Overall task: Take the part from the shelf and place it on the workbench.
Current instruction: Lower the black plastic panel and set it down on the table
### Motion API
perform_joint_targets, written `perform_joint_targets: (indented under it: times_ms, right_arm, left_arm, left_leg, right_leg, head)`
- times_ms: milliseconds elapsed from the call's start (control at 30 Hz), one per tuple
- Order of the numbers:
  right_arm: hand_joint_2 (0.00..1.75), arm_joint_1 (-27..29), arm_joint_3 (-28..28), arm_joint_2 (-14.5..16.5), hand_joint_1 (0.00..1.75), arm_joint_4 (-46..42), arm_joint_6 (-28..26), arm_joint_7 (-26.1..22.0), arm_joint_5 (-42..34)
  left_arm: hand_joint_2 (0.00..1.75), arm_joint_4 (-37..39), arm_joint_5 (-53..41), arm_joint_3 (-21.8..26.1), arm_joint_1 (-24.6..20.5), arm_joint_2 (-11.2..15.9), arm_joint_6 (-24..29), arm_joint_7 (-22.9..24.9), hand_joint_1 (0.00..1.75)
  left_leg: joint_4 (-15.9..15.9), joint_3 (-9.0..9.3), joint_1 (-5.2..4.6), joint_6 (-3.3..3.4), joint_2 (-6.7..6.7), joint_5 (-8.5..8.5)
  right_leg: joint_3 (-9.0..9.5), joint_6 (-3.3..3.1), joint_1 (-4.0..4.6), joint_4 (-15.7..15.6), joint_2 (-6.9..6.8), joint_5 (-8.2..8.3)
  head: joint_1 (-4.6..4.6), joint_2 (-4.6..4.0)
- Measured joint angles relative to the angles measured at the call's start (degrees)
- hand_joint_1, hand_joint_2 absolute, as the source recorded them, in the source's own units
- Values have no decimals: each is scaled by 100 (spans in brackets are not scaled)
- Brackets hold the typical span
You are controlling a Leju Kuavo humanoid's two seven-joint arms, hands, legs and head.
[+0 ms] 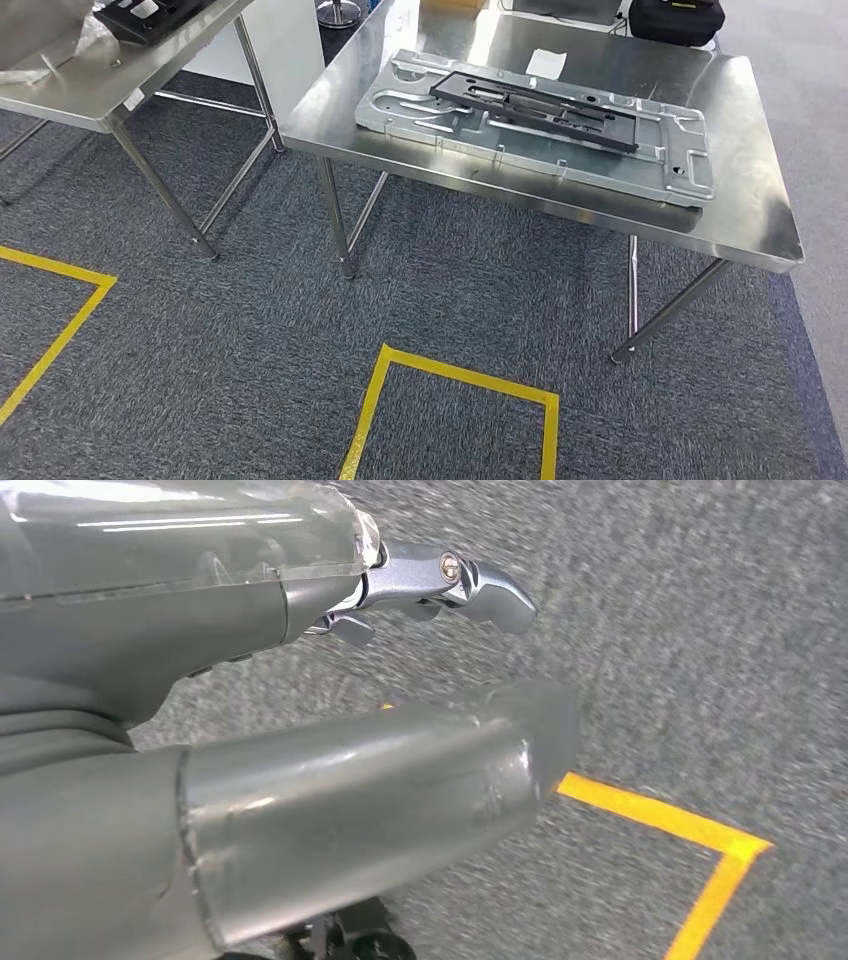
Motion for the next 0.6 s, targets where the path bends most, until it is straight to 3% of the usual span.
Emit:
perform_joint_targets:
  times_ms: [33, 67, 133, 200, 233, 300, 333, 367, 433, 467, 500, 567, 600]
  right_arm:
    - [0, -116, -278, -2, 0, 360, -70, 23, 227]
    - [0, -214, -535, -8, 0, 694, -123, 68, 392]
    - [0, -391, -940, -27, 0, 1238, -205, 189, 570]
    - [0, -549, -1242, -57, 0, 1648, -284, 334, 685]
    - [0, -614, -1371, -73, 0, 1817, -316, 409, 734]
    - [0, -709, -1607, -91, 0, 2119, -370, 540, 812]
    - [0, -748, -1707, -98, 0, 2248, -388, 586, 840]
    - [0, -776, -1787, -105, 0, 2359, -402, 617, 859]
    - [0, -812, -1892, -118, 0, 2523, -418, 646, 877]
    - [0, -820, -1928, -125, 0, 2587, -421, 653, 883]
    - [0, -830, -1963, -131, 0, 2645, -424, 659, 891]
    - [0, -857, -2027, -144, 0, 2743, -425, 668, 909]
    - [0, -872, -2052, -147, 0, 2781, -425, 671, 915]
  left_arm:
    - [0, -27, 4, 19, 0, -14, -7, 0, 0]
    - [0, -52, 9, 34, 0, -29, -14, 0, 0]
    - [0, -93, 16, 61, -3, -68, -26, 0, 0]
    - [0, -126, 24, 93, -3, -107, -34, -2, 0]
    - [0, -140, 31, 110, -5, -120, -38, -4, 0]
    - [0, -167, 46, 138, -3, -122, -44, -11, 0]
    - [0, -176, 51, 145, -1, -126, -46, -14, 0]
    - [0, -185, 55, 150, 6, -129, -49, -16, 0]
    - [0, -199, 58, 154, 11, -137, -54, -17, 0]
    - [0, -207, 60, 156, 11, -137, -55, -17, 0]
    - [0, -213, 61, 158, 10, -137, -55, -17, 0]
    - [0, -221, 63, 161, 7, -137, -56, -17, 0]
    - [0, -223, 64, 161, 4, -137, -56, -17, 0]
  left_leg:
    - [17, -96, -10, -2, 4, 64]
    - [35, -192, -22, -9, 4, 123]
    - [67, -332, -46, -36, 0, 230]
    - [75, -403, -61, -91, 11, 341]
    - [66, -425, -62, -126, 20, 399]
    - [53, -476, -50, -196, 22, 471]
    - [122, -521, -46, -224, 7, 366]
    - [280, -581, -42, -250, -10, 150]
    - [885, -722, -31, -287, -31, -467]
    - [1240, -772, -28, -303, -31, -674]
    - [1528, -777, -27, -315, -32, -740]
    - [1629, -560, -27, -319, -32, -488]
    - [1388, -311, -27, -310, -32, -320]
  right_leg:
    - [77, -11, 1, 80, 0, 112]
    - [254, -37, 5, -37, 1, 291]
    - [885, -133, 38, -790, 3, 481]
    - [1432, -214, 77, -1604, 2, 375]
    - [1537, -234, 93, -1810, 0, 322]
    - [1481, -278, 86, -1914, -16, 392]
    - [1415, -320, 74, -1930, -29, 468]
    - [1337, -357, 61, -1944, -40, 550]
    - [1151, -403, 66, -1928, -52, 691]
    - [1048, -404, 74, -1900, -56, 755]
    - [934, -403, 80, -1861, -61, 817]
    - [680, -391, 85, -1748, -63, 926]
    - [559, -379, 86, -1683, -61, 972]
  head:
    - [0, 0]
    - [0, 0]
    - [-1, 0]
    - [-8, -1]
    - [-13, -1]
    - [-15, -1]
    - [-20, -1]
    - [-30, -1]
    - [-50, -1]
    - [-55, 0]
    - [-54, 0]
    - [-56, 0]
    - [-56, 0]
